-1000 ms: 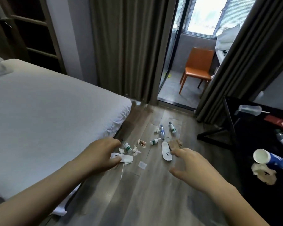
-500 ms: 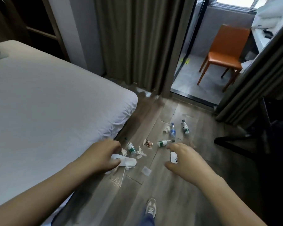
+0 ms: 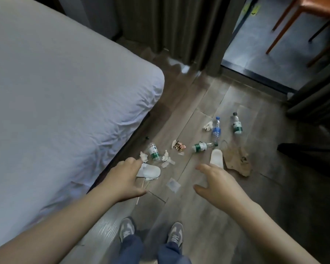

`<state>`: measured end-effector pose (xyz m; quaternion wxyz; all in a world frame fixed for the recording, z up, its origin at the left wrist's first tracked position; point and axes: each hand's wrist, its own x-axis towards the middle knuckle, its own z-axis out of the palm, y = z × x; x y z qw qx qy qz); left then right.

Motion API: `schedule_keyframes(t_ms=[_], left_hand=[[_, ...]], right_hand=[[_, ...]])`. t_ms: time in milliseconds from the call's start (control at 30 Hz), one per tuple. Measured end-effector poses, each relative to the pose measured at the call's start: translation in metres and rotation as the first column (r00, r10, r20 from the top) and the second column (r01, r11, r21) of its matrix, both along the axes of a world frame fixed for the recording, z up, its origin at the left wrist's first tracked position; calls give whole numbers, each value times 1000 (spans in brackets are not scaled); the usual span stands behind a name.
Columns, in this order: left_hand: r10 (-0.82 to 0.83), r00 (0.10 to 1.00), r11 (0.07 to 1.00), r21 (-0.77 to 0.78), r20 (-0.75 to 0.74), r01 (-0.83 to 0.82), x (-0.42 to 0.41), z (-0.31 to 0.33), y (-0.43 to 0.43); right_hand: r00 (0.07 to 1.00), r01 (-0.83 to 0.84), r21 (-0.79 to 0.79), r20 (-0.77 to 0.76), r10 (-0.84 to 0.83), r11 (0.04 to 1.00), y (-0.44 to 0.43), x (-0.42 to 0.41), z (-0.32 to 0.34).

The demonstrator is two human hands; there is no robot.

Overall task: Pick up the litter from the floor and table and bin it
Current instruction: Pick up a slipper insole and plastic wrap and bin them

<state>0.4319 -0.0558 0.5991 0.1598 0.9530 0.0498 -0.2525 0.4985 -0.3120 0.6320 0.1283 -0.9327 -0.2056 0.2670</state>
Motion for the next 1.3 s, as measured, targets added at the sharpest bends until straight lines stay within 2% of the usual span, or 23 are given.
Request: schedule_keyframes(t_ms=[367, 633, 767, 867, 1000, 1167, 1300], left_hand=[[2, 994, 1000, 31, -113, 2, 45, -303, 40], [31, 998, 998, 53, -57, -28, 61, -503, 53], [-46, 998, 981, 185, -43, 53, 76, -583, 67], [-174, 985, 950, 261, -8, 170, 90, -628, 71], [-134, 990, 968, 211, -38, 138, 102, -659, 71], [-65, 992, 976, 202, -106, 85, 107, -676, 73], [-98, 986, 965, 230, -133, 127, 112, -694, 72]], right_hand=[[996, -49, -37, -72, 46, 998, 49, 33, -285], [995, -98, -34, -38, 96, 995, 81, 49, -481], [982, -190, -32, -22, 190, 981, 95, 70, -556], [969, -247, -63, 5, 247, 967, 92, 91, -587], [967, -226, -79, 98, 233, 971, 84, 104, -602], [961, -266, -51, 67, 270, 962, 83, 88, -612], [953, -293, -58, 61, 296, 954, 77, 82, -624]])
